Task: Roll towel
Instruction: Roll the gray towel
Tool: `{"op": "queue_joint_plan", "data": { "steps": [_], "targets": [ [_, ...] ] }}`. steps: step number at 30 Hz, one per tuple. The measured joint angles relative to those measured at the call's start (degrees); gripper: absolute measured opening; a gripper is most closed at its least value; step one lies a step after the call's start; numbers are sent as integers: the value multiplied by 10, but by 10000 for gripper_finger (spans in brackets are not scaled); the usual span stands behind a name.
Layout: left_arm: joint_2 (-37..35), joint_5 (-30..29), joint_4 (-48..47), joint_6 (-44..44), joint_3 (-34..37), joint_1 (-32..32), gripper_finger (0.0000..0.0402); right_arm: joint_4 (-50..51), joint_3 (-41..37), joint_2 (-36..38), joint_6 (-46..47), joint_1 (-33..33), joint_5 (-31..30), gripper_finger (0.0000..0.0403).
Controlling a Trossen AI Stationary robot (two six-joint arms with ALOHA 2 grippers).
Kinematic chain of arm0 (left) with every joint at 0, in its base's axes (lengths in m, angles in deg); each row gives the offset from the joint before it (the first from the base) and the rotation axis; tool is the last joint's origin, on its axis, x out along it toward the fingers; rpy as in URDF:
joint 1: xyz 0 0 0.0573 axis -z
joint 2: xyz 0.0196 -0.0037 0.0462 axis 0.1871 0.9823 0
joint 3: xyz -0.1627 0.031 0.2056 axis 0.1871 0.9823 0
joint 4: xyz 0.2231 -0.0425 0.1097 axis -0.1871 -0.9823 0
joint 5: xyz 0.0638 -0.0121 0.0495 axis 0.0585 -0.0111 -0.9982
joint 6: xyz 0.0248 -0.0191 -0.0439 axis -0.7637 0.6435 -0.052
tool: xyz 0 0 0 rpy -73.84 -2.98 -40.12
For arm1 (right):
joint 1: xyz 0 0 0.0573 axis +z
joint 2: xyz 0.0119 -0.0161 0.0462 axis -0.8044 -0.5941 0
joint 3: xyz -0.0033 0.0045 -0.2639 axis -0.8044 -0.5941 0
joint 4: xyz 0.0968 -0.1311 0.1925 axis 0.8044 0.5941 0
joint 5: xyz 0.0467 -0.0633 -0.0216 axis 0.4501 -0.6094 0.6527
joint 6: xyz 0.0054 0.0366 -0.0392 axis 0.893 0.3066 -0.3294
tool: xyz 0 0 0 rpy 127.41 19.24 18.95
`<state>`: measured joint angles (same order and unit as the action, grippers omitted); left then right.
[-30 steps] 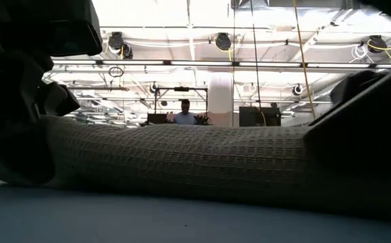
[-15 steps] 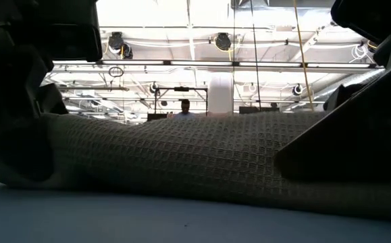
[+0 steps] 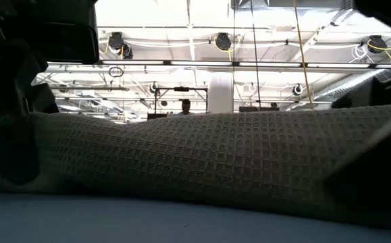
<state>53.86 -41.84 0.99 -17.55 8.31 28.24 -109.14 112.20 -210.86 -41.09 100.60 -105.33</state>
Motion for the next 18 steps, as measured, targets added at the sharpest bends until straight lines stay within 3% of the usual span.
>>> {"op": "queue_joint_plan", "data": {
  "steps": [6, 9, 13, 18],
  "targets": [
    [0, 0, 0, 0, 0, 0, 27, 2, 0, 0, 1, 6, -51, 273],
    [0, -3, 2, 0, 0, 0, 27, 5, 0, -3, 13, 2, -51, 300],
    [0, -7, 11, 1, 0, 0, 27, 5, 0, -17, 38, 0, -56, 276],
    [0, -19, 9, -14, 0, 0, 28, -3, 0, -21, 58, 1, -56, 180]
  ]
}}
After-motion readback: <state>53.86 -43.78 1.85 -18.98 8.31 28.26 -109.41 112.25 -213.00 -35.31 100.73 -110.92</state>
